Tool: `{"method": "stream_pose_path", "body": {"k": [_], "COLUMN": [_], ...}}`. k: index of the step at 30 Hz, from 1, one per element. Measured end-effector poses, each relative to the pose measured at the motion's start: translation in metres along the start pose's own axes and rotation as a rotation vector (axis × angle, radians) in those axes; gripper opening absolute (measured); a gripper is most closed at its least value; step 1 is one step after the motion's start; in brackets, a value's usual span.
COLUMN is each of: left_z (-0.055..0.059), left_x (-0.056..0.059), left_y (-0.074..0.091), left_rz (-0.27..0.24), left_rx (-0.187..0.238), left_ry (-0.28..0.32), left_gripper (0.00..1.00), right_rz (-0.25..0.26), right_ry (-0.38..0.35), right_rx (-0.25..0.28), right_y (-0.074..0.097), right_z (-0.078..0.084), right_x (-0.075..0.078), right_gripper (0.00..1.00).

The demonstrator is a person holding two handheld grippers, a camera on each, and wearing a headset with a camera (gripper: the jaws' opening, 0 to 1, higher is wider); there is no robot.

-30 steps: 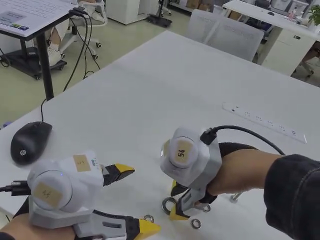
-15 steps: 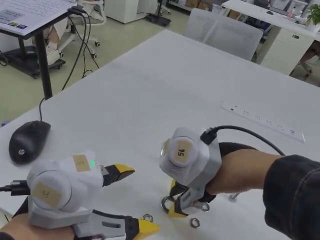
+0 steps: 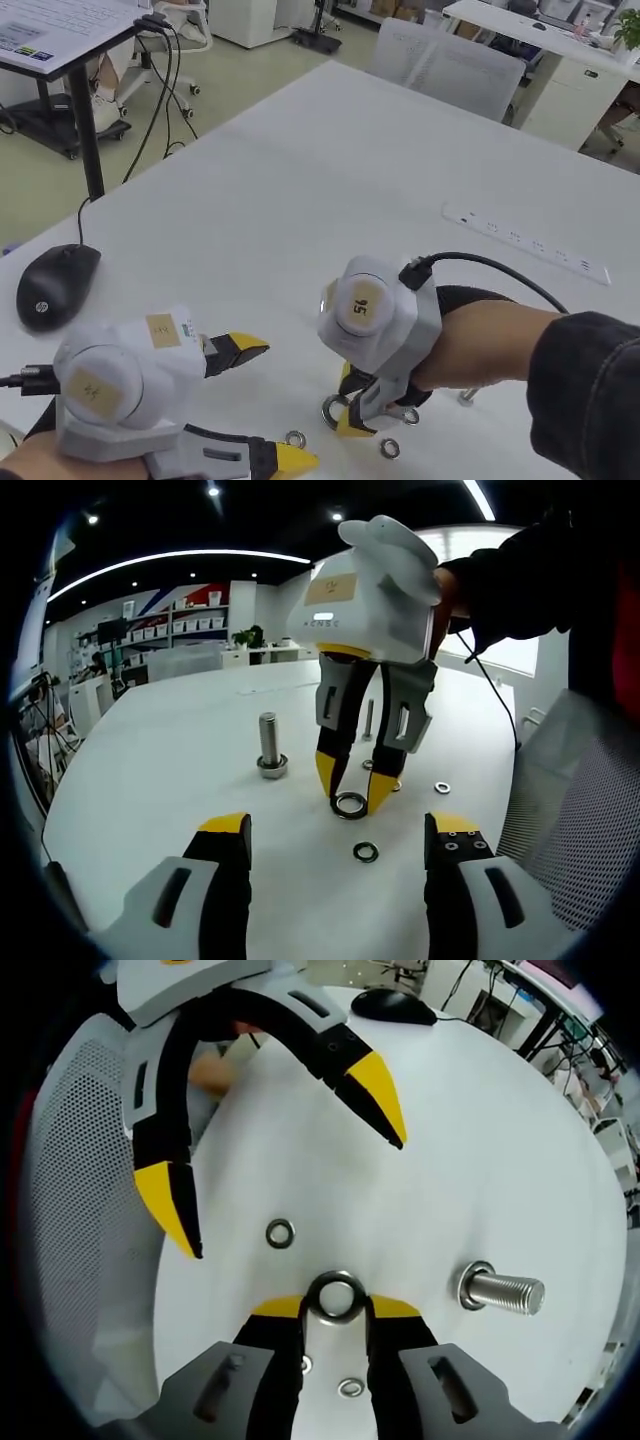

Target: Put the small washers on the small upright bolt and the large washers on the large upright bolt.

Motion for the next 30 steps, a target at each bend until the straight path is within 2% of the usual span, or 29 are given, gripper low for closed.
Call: {"method": "stream_pose_path", "body": {"k": [11, 30], "left_z": [0.000, 0.000], "left_x": [-0.001, -0.002], "left_y": [0.002, -0.004], "left_rz": [-0.004, 0.005], "left_rx": [-0.006, -0.007], "left_ry": [0.002, 0.002], "left_gripper": [0.69, 0.69], "right_rz": [-0.010, 0.018], "right_ry": [-0.018, -0.078], "right_rx": [0.001, 0.007], "right_y": [0.004, 0.029], "right_z": [0.002, 0.020], "right_x": [0.000, 0.013], "right_gripper": [0.24, 0.24]}}
Point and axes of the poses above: the centre of the closed fingertips' face, and the gripper's own axes: y roughly backward along the fingers, x roughly to its right, z roughly out of its underside, the point moved 9 cm from there along y, roughly backward along the fingers, and after that the axes turned 1 degree about -z, right-handed, at the moved point
